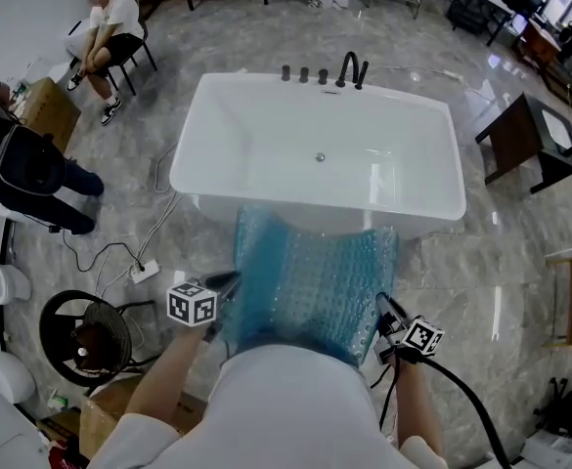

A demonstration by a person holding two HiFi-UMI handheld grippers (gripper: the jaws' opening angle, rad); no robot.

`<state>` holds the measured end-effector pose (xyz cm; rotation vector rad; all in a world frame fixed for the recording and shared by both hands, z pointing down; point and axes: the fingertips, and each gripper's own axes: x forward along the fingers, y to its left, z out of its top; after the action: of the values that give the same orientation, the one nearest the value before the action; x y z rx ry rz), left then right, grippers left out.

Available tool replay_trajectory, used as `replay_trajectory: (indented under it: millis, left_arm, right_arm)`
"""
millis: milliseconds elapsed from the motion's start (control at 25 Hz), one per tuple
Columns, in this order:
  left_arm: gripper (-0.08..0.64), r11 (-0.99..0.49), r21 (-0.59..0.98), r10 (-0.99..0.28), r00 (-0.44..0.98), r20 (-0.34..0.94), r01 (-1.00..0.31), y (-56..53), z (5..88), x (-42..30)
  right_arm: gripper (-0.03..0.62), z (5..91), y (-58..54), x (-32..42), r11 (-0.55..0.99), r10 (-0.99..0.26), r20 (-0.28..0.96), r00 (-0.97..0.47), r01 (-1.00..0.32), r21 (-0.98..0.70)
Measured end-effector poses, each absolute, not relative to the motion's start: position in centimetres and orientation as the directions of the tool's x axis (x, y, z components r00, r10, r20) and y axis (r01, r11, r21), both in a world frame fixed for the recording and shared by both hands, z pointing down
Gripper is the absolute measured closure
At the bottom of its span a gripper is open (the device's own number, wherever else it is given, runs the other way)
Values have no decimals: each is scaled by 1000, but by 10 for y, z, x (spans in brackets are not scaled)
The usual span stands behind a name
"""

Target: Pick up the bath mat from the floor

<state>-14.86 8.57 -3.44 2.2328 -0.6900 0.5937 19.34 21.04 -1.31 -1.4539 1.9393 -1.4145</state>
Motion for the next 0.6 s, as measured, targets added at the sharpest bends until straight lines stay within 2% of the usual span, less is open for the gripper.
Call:
replay_trajectory:
  millis: [600]
  left_arm:
    - [529,-595,496,-304,748,589,-633,79,-30,-148]
  right_arm:
    - [535,-20,194,189,19,-865,244,-439,-514,-857]
